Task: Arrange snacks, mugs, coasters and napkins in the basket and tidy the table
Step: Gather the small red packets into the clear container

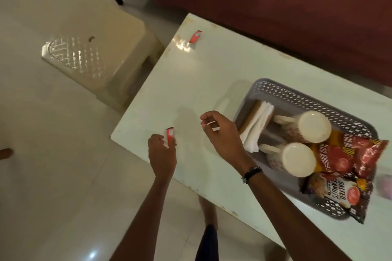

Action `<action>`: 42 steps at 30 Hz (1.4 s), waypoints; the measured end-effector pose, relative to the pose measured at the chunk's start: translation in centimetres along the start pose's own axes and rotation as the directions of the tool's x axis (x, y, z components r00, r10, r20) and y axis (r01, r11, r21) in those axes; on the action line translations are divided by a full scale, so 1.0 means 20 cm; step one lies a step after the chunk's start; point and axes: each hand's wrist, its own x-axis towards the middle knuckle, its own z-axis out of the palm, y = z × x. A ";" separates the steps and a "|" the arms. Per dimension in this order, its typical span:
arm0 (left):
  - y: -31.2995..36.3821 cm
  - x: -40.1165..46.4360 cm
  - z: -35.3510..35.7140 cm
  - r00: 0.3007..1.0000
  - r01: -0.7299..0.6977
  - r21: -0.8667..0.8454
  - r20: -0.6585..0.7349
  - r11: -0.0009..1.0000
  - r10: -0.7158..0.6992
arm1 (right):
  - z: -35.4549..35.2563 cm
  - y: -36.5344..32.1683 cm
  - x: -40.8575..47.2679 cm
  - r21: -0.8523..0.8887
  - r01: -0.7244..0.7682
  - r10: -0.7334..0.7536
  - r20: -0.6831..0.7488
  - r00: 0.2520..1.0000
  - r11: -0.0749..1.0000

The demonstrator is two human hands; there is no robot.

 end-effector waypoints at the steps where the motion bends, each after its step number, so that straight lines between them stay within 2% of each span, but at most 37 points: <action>1: -0.01 0.03 0.01 0.999 -0.014 0.022 0.030 1.000 0.014 | 0.04 0.01 0.03 -0.014 -0.013 0.013 0.008 1.000 1.000; 5: 0.00 0.13 0.06 0.996 -0.042 0.030 0.082 0.999 0.039 | 0.14 0.05 0.13 -0.086 -0.050 0.054 0.051 0.997 0.995; 9: 0.06 0.25 0.09 0.975 -0.115 -0.084 0.181 0.990 0.129 | 0.20 0.07 0.24 -0.132 -0.044 0.051 0.054 0.997 0.990; 13: 0.23 0.46 0.11 0.952 -0.270 -0.086 0.126 0.959 0.279 | 0.21 0.07 0.45 -0.262 0.022 -0.017 0.021 1.000 0.965; 15: 0.34 0.58 0.13 0.946 -0.281 -0.043 0.154 0.959 0.284 | 0.21 0.06 0.59 -0.371 0.082 -0.085 0.010 0.996 0.925; 19: 0.46 0.71 0.17 0.898 -0.329 0.185 0.365 0.926 0.246 | 0.22 0.00 0.91 -0.604 0.090 -0.091 0.030 0.995 0.792; 23: 0.48 0.72 0.16 0.889 -0.338 0.240 0.399 0.910 0.225 | 0.21 -0.08 1.20 -0.796 0.095 -0.058 0.076 0.995 0.598; 26: 0.47 0.73 0.16 0.887 -0.360 0.244 0.389 0.901 0.249 | 0.20 -0.13 1.36 -0.797 0.048 -0.009 0.053 0.999 0.603; 28: 0.48 0.73 0.17 0.889 -0.362 0.270 0.388 0.892 0.244 | 0.19 -0.14 1.41 -0.812 0.061 0.021 0.090 0.996 0.580; 31: 0.49 0.73 0.17 0.894 -0.360 0.297 0.382 0.884 0.236 | 0.18 -0.13 1.39 -0.831 0.070 0.039 0.110 0.993 0.552; 35: 0.49 0.72 0.16 0.891 -0.378 0.320 0.382 0.869 0.247 | 0.24 0.00 1.17 -0.867 0.108 -0.073 0.083 0.994 0.486; 40: 0.49 0.72 0.15 0.870 -0.433 0.371 0.408 0.821 0.275 | 0.27 0.15 0.79 -0.839 0.258 -0.226 0.165 0.960 0.480; 42: 0.51 0.71 0.13 0.868 -0.433 0.358 0.413 0.827 0.276 | 0.24 0.15 0.70 -0.791 0.280 -0.248 0.167 0.954 0.544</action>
